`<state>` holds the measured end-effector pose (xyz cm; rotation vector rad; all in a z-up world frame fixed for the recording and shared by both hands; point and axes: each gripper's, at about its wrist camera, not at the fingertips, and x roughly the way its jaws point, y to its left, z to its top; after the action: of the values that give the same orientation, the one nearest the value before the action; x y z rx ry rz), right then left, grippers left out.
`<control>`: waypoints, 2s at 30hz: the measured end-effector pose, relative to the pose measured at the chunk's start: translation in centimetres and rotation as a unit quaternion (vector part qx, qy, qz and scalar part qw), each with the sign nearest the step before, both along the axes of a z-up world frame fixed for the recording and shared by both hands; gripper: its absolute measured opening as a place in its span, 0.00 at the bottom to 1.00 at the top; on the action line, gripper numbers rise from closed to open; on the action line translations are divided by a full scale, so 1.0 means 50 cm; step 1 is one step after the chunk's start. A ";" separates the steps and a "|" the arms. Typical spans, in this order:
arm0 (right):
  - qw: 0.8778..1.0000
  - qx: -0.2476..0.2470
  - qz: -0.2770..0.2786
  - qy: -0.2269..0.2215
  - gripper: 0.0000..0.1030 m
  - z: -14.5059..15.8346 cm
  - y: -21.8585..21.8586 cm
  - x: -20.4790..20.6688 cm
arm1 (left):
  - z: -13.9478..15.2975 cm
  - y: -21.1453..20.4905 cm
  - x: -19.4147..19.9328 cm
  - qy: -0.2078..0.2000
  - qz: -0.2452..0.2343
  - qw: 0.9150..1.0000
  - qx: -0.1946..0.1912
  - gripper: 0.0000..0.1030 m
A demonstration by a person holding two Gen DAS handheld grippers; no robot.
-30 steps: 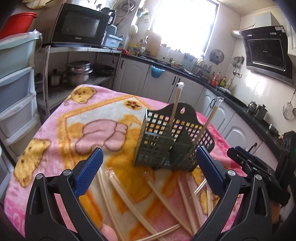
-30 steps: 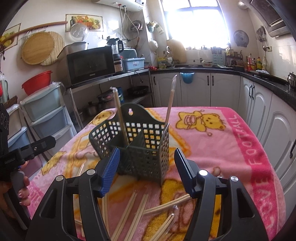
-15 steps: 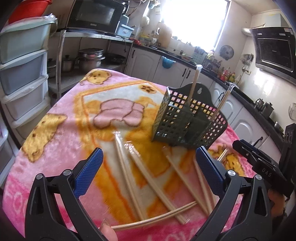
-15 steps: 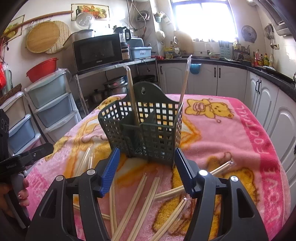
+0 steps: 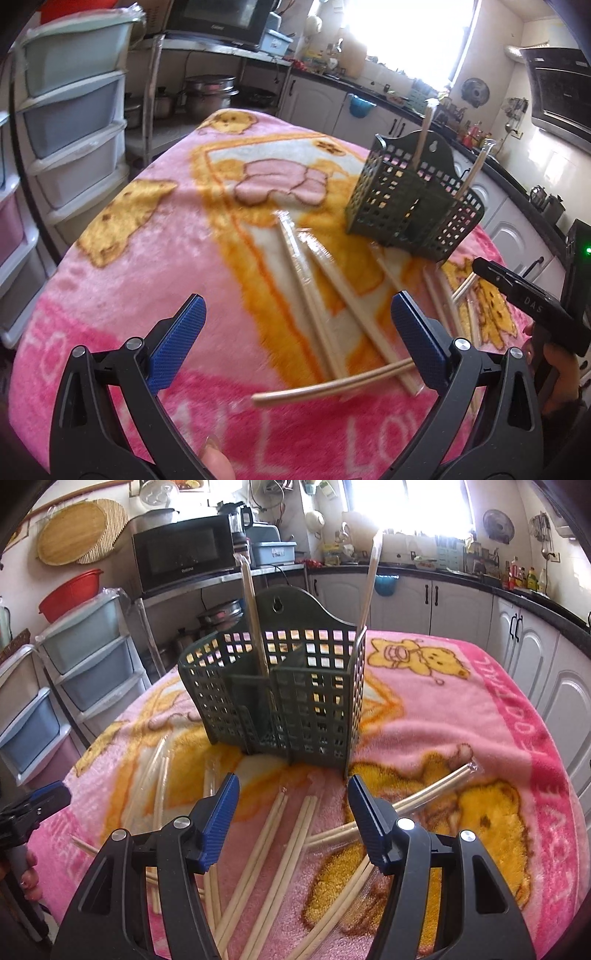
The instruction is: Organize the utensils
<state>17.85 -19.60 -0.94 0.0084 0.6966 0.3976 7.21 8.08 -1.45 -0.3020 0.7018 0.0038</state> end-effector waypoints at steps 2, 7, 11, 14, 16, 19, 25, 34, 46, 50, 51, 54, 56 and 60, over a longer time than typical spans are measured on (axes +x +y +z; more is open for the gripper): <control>1.000 0.001 -0.001 0.006 0.57 -0.006 0.001 0.004 | -0.006 0.008 -0.006 0.006 0.004 1.000 0.000 0.90; 1.000 0.004 -0.004 0.017 0.57 -0.015 0.000 0.012 | -0.026 0.025 -0.021 0.027 0.005 0.999 -0.019 0.90; 1.000 0.004 -0.006 0.022 0.57 -0.017 -0.001 0.018 | -0.046 0.030 -0.030 0.047 0.000 0.998 -0.041 0.90; 1.000 0.003 -0.009 0.023 0.57 -0.019 -0.002 0.021 | -0.064 0.035 -0.040 0.067 0.002 0.996 -0.064 0.90; 1.000 0.003 -0.010 0.024 0.57 -0.020 -0.002 0.021 | -0.078 0.037 -0.045 0.078 0.001 0.994 -0.078 0.89; 1.000 0.001 -0.010 0.027 0.57 -0.023 -0.003 0.025 | -0.092 0.039 -0.051 0.088 0.003 0.991 -0.098 0.84; 0.999 -0.001 -0.009 0.037 0.57 -0.030 -0.001 0.040 | -0.088 0.038 -0.048 0.078 0.002 0.991 -0.110 0.57; 0.995 -0.017 -0.011 0.096 0.50 -0.077 0.012 0.106 | -0.094 0.031 -0.025 0.073 -0.002 0.988 -0.137 0.27; 0.993 -0.003 -0.003 0.120 0.11 -0.101 0.014 0.150 | -0.077 0.051 -0.001 0.050 0.010 0.989 -0.137 0.14; 0.994 0.002 -0.003 0.110 0.09 -0.093 0.010 0.144 | -0.061 0.053 0.004 0.039 0.008 0.990 -0.132 0.11; 0.994 0.006 -0.002 0.106 0.08 -0.088 0.008 0.143 | -0.059 0.052 0.006 0.037 0.007 0.991 -0.131 0.10; 0.996 0.019 -0.006 0.086 0.08 -0.063 -0.004 0.128 | -0.040 0.051 0.014 0.024 0.004 0.992 -0.127 0.08; 0.997 0.027 -0.007 0.075 0.08 -0.048 -0.010 0.119 | -0.026 0.048 0.018 0.016 0.001 0.992 -0.123 0.07; 0.998 0.038 -0.010 0.047 0.07 -0.010 -0.023 0.096 | 0.002 0.040 0.030 -0.002 -0.008 0.993 -0.117 0.06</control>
<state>22.63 -20.75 -1.44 0.1072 0.7722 0.4056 8.72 10.06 -1.37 -0.5219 0.7018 -0.0942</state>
